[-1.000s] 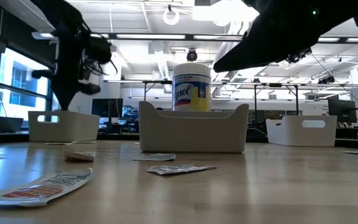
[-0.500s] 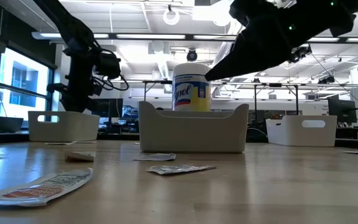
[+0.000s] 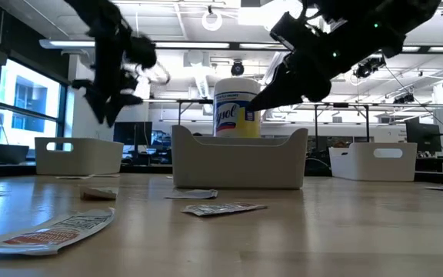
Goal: Pick & Place First Aid Supplies
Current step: Put the alcohol pad into the top gray bin
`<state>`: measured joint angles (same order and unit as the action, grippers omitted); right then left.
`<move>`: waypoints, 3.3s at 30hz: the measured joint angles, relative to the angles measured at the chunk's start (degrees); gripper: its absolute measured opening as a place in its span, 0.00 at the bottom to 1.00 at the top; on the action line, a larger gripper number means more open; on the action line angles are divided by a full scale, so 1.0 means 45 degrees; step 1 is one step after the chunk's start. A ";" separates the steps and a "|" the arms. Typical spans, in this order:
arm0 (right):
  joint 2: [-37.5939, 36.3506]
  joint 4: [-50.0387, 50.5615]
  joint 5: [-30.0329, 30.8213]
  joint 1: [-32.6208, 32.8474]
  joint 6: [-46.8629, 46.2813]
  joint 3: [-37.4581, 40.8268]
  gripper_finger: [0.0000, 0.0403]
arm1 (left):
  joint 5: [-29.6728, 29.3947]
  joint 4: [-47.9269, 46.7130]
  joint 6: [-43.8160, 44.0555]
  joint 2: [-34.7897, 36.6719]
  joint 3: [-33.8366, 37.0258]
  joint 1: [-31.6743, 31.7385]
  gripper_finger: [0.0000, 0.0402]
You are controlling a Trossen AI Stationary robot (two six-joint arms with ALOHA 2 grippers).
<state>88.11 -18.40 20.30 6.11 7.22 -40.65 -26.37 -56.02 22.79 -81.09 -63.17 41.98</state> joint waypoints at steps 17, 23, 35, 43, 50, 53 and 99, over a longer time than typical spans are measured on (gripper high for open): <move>0.0002 -0.0003 -0.0389 -0.0802 0.0530 0.0002 0.34 | -0.0599 -0.0579 0.5262 0.1076 0.1705 -0.9216 0.35; 0.0001 -0.0003 -0.0583 -0.0802 0.0398 -0.0003 0.34 | -0.0528 -0.0336 0.9403 0.1076 0.3378 -1.0416 0.35; -0.0002 -0.0008 -0.0607 -0.0802 0.0119 -0.0003 0.34 | -0.1696 0.3518 1.0457 0.1076 0.6507 -1.0312 0.35; -0.0001 -0.0008 -0.0996 -0.0773 -0.0312 -0.0003 0.34 | -0.2272 0.4734 1.0699 0.1074 0.7492 -1.0331 0.35; 0.0002 0.0019 -0.1045 -0.0768 -0.0505 0.0002 0.34 | -0.2609 0.5992 1.0661 0.0545 0.8368 -1.0351 0.33; 0.0001 0.0043 -0.1035 -0.0768 -0.0565 0.0001 0.34 | -0.2586 0.6125 1.0661 0.0304 0.8372 -1.0352 0.27; 0.0002 0.0148 -0.1938 -0.0768 -0.1327 0.0002 0.34 | -0.2552 0.4236 1.0118 0.0202 0.5993 -1.1832 0.22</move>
<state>88.12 -17.74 11.57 2.66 1.25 -40.64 -37.85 -36.96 68.32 -80.18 -36.20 -11.27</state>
